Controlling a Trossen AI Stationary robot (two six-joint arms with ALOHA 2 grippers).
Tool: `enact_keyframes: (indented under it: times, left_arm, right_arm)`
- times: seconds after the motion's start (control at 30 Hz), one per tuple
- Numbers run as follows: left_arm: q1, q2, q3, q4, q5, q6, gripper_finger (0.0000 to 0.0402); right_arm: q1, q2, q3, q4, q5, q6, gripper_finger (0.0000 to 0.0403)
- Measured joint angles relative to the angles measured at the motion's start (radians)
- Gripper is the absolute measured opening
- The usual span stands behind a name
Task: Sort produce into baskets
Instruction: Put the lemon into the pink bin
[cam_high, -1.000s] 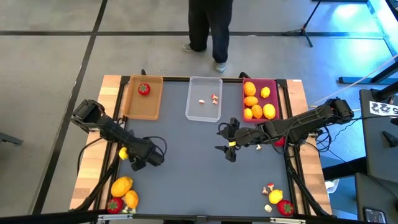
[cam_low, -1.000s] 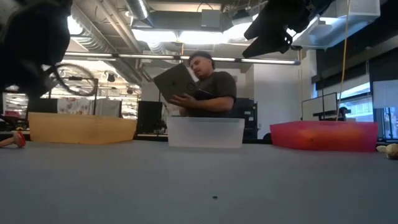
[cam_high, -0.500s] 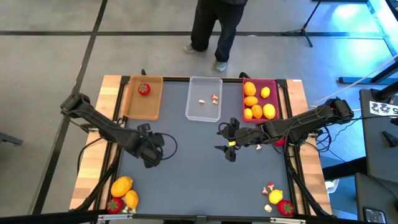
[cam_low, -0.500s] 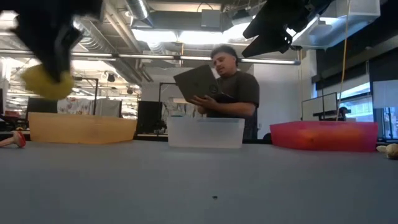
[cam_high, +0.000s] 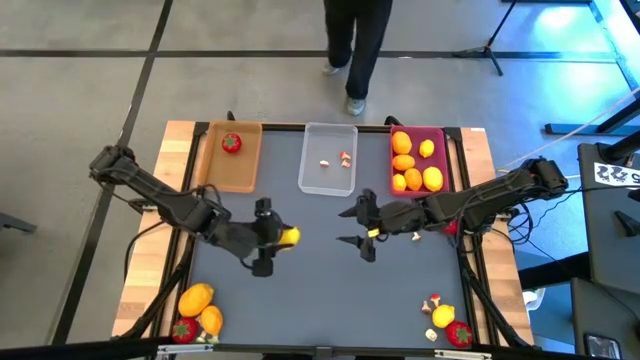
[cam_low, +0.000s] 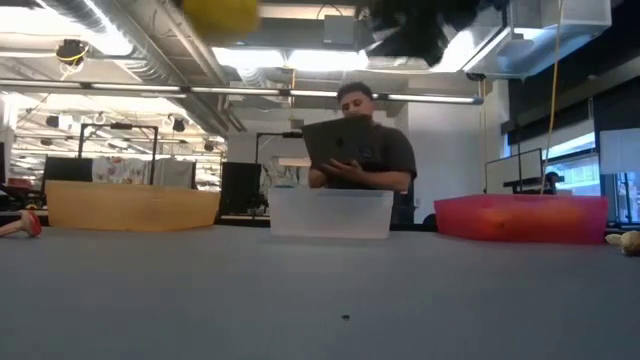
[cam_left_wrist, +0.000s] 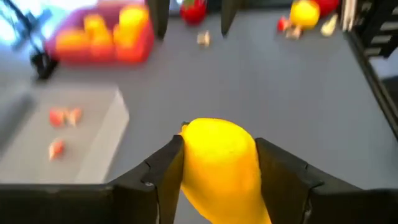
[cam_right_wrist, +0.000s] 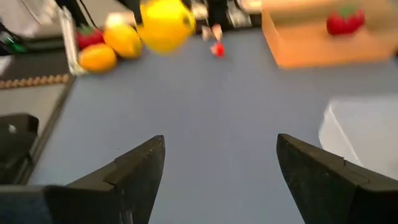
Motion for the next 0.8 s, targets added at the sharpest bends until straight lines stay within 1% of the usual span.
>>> enact_keyframes:
  times: [0.17,0.23,0.37,0.57,0.7,0.8]
  left_arm:
    - [0.032,0.029,-0.001,0.208,-0.009,0.183,0.0175]
    - [0.046,0.047,-0.001,0.283,-0.010,0.242,0.0175]
    - [0.065,0.086,-0.001,0.403,-0.008,0.340,0.0175]
    - [0.076,0.138,-0.001,0.482,0.015,0.395,0.0175]
    - [0.076,0.154,-0.001,0.483,0.024,0.411,0.0175]
    - [0.076,0.155,-0.001,0.492,0.025,0.413,0.0175]
  right_arm:
    - [0.000,0.040,0.001,0.149,-0.021,-0.020,0.0305]
    - [0.000,0.058,0.001,0.178,-0.028,-0.027,0.0305]
    - [-0.001,0.107,0.000,0.264,-0.081,-0.047,0.0305]
    - [-0.001,0.156,0.000,0.381,-0.123,-0.067,0.0305]
    - [-0.001,0.159,0.000,0.423,-0.124,-0.071,0.0305]
    - [-0.001,0.159,0.000,0.430,-0.145,-0.072,0.0289]
